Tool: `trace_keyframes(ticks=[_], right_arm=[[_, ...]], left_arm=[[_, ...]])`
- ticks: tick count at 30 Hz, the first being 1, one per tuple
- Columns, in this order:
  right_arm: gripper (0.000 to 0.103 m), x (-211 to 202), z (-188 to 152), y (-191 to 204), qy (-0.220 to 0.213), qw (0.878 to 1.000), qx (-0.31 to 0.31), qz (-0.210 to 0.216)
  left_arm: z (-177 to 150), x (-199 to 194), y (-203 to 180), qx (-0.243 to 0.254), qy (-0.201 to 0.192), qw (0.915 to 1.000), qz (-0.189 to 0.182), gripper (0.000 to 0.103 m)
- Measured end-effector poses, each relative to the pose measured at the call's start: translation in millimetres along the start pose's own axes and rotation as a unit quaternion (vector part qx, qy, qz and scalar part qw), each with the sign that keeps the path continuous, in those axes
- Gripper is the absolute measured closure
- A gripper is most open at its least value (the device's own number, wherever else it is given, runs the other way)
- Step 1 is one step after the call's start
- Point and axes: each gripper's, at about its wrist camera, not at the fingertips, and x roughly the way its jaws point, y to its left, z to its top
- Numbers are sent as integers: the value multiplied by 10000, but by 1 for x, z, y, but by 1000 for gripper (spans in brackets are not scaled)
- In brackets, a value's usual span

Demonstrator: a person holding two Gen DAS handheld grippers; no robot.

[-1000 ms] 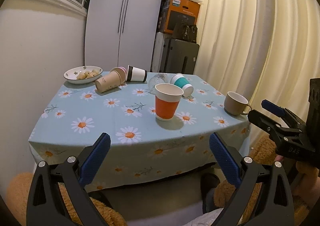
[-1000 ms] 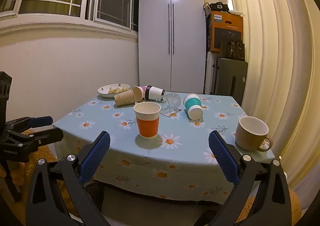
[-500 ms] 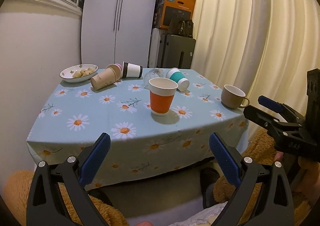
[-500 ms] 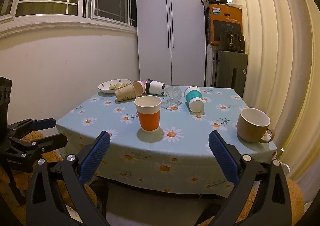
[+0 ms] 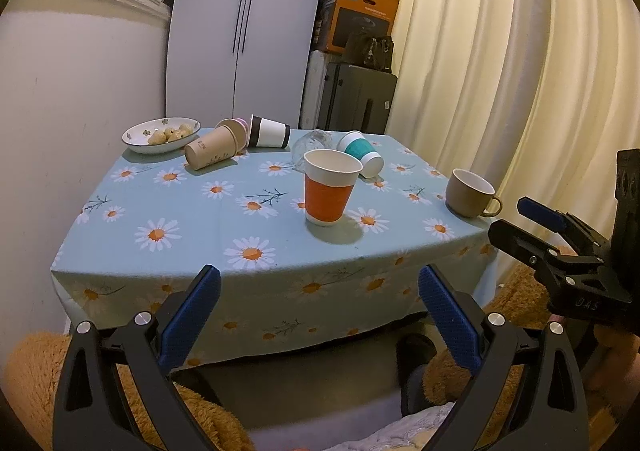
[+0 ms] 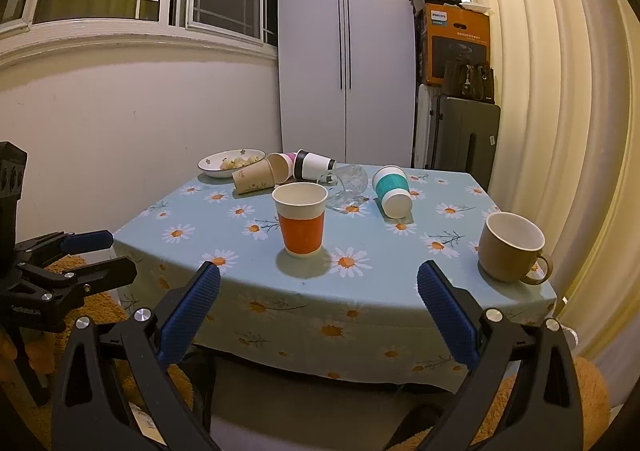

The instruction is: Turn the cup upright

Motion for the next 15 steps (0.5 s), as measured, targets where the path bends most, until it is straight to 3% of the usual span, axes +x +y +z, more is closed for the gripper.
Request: trace_keyframes(ticks=[15], right_arm=[[5, 4, -1, 4, 87, 9999, -69, -59]], left_arm=[[-2, 6, -3, 71, 97, 9999, 79, 7]])
